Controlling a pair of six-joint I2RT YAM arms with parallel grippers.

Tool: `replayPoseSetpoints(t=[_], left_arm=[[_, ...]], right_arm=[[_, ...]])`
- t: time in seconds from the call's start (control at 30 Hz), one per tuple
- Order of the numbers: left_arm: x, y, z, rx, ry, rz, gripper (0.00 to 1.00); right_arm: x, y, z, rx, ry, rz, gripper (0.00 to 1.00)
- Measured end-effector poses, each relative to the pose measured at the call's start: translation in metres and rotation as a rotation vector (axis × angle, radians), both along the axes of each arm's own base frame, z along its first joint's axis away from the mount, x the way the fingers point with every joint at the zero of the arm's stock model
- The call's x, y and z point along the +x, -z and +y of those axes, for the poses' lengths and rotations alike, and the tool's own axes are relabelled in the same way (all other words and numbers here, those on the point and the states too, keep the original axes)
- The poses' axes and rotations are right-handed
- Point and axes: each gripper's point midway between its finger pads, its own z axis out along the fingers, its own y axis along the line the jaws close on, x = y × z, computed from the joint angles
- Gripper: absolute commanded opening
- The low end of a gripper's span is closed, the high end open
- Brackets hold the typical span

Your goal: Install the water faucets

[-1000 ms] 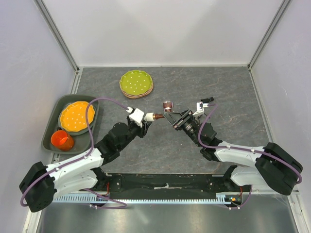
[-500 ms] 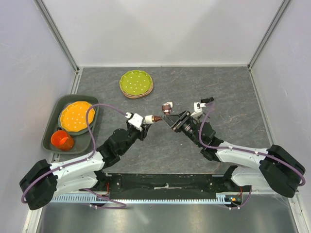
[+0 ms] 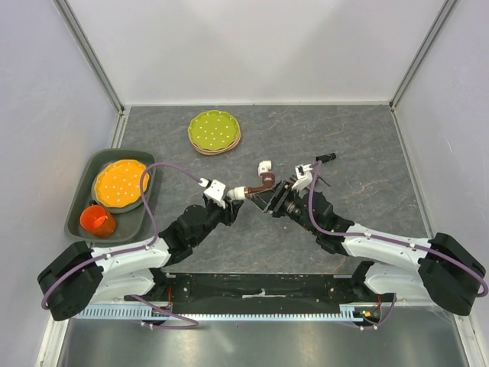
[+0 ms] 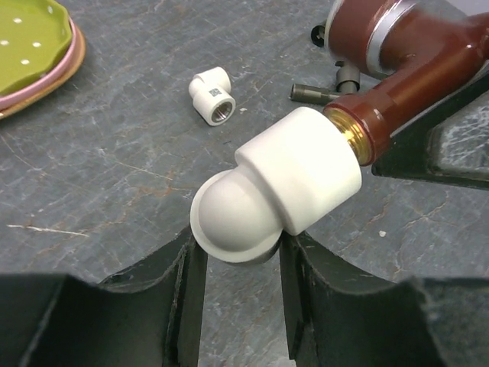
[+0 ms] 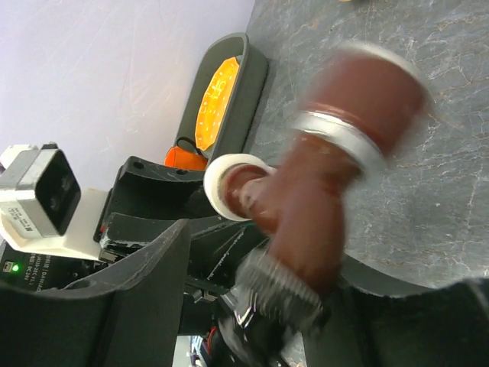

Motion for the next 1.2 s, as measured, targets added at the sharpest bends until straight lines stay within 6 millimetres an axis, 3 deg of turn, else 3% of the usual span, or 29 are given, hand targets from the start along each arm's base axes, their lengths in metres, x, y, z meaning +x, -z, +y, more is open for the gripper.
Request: replayPoseSetpoints(t=[0.2,0.4,0.63,0.87,1.2], left_arm=[[-0.004,0.006,-0.007,-0.059,0.004,0.065,0.02],[-0.002,0.019,-0.004,-0.115,-0.006,0.160,0.02],[-0.003,0.045,0.000,-0.105,-0.025,0.267,0.02],[-0.002,0.060,0.011,-0.090,-0.074,0.348,0.02],[0.008,0.053,0.035,-0.183,-0.141,0.458,0.02]], right_arm=[[-0.001,-0.007,-0.002,-0.024,-0.005,-0.033,0.77],[0.000,-0.003,-0.006,-0.065,0.003,-0.043,0.82],[0.000,0.007,-0.013,-0.155,0.008,-0.068,0.83],[0.000,0.013,-0.027,-0.348,-0.031,-0.232,0.83],[-0.021,0.036,-0.021,-0.592,-0.227,-0.478,0.86]])
